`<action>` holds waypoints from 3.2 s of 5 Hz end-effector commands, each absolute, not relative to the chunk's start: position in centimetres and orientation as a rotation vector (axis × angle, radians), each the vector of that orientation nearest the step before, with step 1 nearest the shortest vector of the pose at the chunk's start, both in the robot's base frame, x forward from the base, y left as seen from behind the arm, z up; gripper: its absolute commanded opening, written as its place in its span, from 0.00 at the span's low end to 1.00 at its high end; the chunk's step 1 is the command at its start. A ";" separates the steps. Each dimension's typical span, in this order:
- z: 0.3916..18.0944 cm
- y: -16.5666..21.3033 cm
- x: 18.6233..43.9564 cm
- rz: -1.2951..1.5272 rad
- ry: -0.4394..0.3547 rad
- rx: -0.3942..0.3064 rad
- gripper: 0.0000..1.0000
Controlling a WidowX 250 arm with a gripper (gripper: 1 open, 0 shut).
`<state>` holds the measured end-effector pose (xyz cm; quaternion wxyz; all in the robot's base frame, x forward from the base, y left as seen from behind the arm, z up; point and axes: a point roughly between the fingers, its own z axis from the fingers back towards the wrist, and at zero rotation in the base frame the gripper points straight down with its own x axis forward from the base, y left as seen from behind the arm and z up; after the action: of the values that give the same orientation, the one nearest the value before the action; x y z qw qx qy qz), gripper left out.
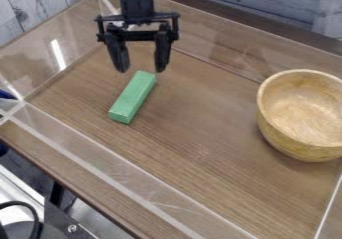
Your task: Put the green block in the brown bowl
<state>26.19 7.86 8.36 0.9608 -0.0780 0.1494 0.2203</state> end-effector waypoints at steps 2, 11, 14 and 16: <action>7.4 10.0 26.9 0.374 0.288 -0.111 1.00; 12.2 -0.2 32.2 0.111 0.128 -0.221 0.00; 12.1 -8.0 34.9 -0.018 0.195 -0.171 0.00; 11.3 -11.3 36.2 -0.126 0.237 -0.149 0.00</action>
<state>35.42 -10.78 8.49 0.9832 -0.0662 0.1622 -0.0508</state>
